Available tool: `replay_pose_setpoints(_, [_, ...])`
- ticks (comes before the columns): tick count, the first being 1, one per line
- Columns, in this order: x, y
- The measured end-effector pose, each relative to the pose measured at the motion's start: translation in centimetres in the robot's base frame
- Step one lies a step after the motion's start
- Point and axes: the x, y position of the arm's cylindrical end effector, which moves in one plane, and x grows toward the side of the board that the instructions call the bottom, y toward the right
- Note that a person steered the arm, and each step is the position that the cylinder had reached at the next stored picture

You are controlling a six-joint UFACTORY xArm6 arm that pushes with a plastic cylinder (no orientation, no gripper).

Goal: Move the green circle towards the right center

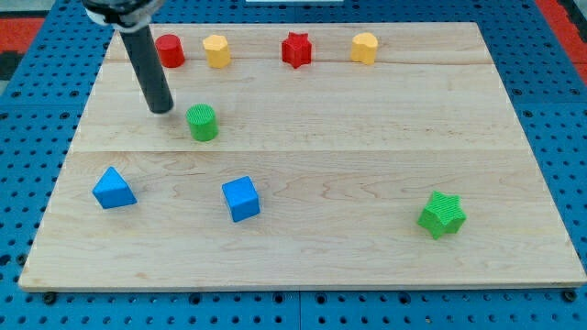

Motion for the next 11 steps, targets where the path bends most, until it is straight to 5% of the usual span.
replay_pose_setpoints(2, [0.8, 11.9])
replay_pose_setpoints(3, [0.9, 8.2])
replay_pose_setpoints(7, [6.2, 26.4])
replay_pose_setpoints(8, [12.0, 27.2])
replay_pose_setpoints(9, [11.9, 19.1])
replay_pose_setpoints(11, [4.8, 16.8])
